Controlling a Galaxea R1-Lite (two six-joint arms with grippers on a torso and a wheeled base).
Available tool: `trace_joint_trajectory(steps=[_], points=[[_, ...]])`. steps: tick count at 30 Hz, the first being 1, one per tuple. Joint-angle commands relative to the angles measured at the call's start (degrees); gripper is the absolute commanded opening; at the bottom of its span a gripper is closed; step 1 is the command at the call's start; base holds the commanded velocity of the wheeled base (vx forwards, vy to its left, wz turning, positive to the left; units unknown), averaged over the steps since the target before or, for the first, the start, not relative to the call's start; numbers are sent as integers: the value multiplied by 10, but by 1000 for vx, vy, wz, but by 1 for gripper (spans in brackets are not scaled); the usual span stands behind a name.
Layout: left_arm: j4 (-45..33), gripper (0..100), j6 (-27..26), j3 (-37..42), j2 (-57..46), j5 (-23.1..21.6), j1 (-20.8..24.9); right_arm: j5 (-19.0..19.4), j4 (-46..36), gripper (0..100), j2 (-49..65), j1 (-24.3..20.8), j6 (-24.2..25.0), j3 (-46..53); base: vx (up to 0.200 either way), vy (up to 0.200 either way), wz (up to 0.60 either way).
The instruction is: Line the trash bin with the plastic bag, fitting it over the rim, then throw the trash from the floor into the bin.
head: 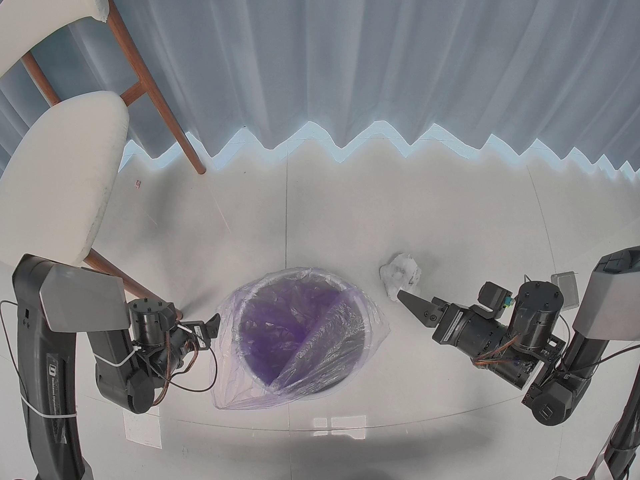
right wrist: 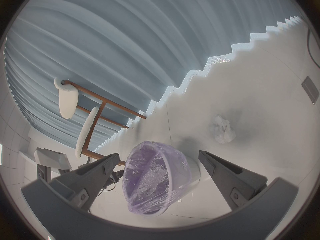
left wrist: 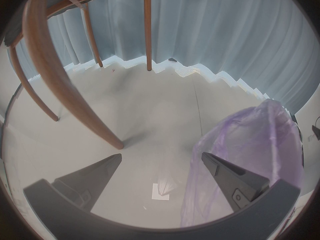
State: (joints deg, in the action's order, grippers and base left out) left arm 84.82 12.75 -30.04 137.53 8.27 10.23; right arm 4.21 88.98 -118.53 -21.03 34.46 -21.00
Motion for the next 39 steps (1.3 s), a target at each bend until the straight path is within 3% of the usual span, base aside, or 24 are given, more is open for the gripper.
trace_joint_trajectory(steps=[1,5,9,12,15,21,25,30,34,39], points=[[16,100,51,145,-212,-5,30,0,9,100,-9,-1,3,0,0,0,0],[9,100,67,151,-402,-19,84,-1,8,100,-9,-3,5,5,0,0,0],[-4,100,25,125,-531,-47,191,1,8,100,-6,-9,11,25,0,0,0],[-80,100,-17,64,-581,-61,245,2,8,100,1,-31,27,53,0,0,0],[-146,100,-19,-3,-630,-75,274,3,8,100,13,-56,31,88,0,0,0],[-162,100,32,-120,-637,-61,263,3,4,100,38,-104,58,125,0,0,0],[-245,100,76,-173,-643,-52,238,4,1,100,29,-149,98,119,0,0,0],[-280,100,97,-169,-670,-56,236,4,-26,100,14,-185,162,69,0,0,0],[-287,100,95,-147,-688,-62,196,4,-94,100,2,-234,209,10,0,0,0],[-287,100,95,-145,-692,-81,190,-8,-151,100,-45,-252,217,-54,0,0,0]])
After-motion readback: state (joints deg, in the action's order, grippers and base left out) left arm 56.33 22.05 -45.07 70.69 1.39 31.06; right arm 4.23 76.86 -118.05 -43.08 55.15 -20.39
